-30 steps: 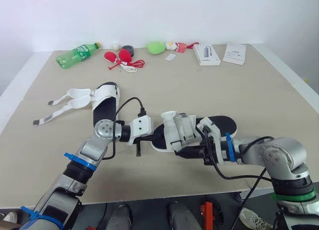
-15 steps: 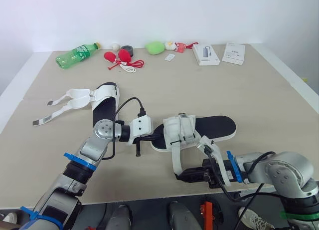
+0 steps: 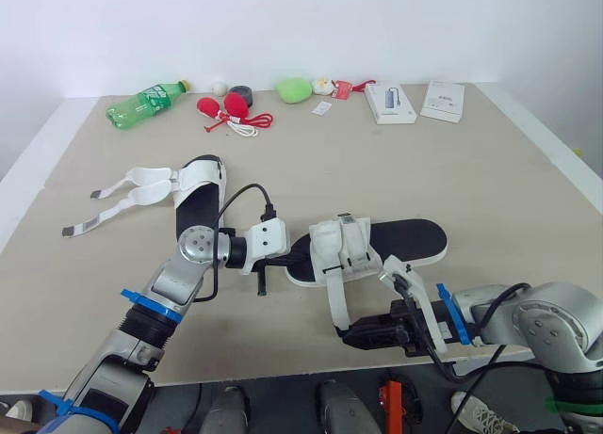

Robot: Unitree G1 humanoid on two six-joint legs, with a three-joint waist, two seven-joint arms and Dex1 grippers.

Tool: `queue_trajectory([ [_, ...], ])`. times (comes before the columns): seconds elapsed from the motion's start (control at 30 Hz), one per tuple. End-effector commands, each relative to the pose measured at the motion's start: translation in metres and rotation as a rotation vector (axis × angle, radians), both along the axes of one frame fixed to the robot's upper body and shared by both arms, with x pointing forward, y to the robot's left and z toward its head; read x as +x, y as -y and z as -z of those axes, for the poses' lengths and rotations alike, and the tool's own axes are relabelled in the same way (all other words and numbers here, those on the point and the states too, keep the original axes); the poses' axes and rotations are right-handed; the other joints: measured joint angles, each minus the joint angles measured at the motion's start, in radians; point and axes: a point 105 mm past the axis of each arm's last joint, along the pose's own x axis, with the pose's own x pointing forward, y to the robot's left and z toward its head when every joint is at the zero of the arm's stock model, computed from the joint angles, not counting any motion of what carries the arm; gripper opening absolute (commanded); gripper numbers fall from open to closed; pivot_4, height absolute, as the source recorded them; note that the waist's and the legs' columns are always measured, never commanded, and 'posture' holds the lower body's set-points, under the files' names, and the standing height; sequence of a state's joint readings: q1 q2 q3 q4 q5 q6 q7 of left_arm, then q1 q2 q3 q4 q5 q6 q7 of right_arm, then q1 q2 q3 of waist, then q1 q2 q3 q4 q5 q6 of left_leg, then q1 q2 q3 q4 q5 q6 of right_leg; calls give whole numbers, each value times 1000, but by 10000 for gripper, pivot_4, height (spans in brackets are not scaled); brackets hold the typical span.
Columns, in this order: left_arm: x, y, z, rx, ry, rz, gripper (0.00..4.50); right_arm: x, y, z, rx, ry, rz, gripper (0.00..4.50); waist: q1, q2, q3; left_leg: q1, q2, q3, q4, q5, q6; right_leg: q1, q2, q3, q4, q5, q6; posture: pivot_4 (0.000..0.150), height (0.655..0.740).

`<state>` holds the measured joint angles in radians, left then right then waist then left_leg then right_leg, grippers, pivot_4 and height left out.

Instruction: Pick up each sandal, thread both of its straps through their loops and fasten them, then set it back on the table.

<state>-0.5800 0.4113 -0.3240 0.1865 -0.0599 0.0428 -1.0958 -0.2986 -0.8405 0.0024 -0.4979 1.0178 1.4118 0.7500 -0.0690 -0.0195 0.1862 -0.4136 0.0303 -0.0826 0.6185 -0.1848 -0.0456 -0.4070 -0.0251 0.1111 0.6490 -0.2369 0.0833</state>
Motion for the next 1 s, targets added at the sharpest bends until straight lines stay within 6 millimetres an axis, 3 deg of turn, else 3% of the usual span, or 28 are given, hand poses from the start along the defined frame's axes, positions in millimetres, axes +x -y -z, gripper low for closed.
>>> queue_trajectory([
  [0.03, -6, 0, 16, 46, -44, 12, 0, -6, 4, -13, -60, 71, -114, 28005, 0, 1, 0, 0, 0, 0, 0, 0, 0, 0, 0, 0, 0, 0, 0, 1500, 7400],
  [0.07, -6, 0, 16, 46, -44, 13, 0, -10, 10, -13, -124, 111, -179, 34233, 0, 2, 0, 0, 0, 0, 0, 0, 0, 0, 0, 0, 0, 0, 0, 1500, 7400],
  [0.17, -6, 1, 16, 44, -45, 15, 0, -8, 22, -29, -237, 231, -316, 44204, 0, 2, 1, 0, 0, 0, -1, -1, -1, -1, -1, 0, -1, -3, -3, 1500, 7400],
  [0.37, -6, 2, 16, 46, -46, 20, 0, 33, 0, -79, -203, 781, -458, 44204, -1, 1, 1, 1, 0, 1, 0, -1, -2, 0, -1, -1, -1, -3, -3, 1500, 7400],
  [0.47, -5, 1, 16, 46, -45, 15, 0, 50, -14, -91, -211, 1092, -515, 44204, -1, 1, 1, 0, 0, 1, 0, -1, -2, -1, -1, -1, -1, -2, -1, 1500, 7400],
  [0.63, -5, 1, 16, 43, -44, 10, 0, 50, -14, -60, -333, 1470, -840, 44204, 5, 1, 0, 0, 0, 1, -1, -2, -3, 0, -1, -1, -1, -3, 2, 1500, 7400],
  [0.83, -5, -2, 16, 44, -47, 1, 0, 42, -1, -29, -321, 1583, -1034, 44204, 11, 1, 0, 2, 0, 1, -1, -2, -3, 1, -1, 0, -1, -2, 1, 1500, 7400],
  [1.0, -5, -1, 16, 42, -47, -2, 0, 33, -8, -20, -259, 1669, -1101, 44204, 10, 1, 0, 6, 0, 1, -1, -2, -3, 4, 0, 0, 0, -1, 0, 1500, 7400],
])
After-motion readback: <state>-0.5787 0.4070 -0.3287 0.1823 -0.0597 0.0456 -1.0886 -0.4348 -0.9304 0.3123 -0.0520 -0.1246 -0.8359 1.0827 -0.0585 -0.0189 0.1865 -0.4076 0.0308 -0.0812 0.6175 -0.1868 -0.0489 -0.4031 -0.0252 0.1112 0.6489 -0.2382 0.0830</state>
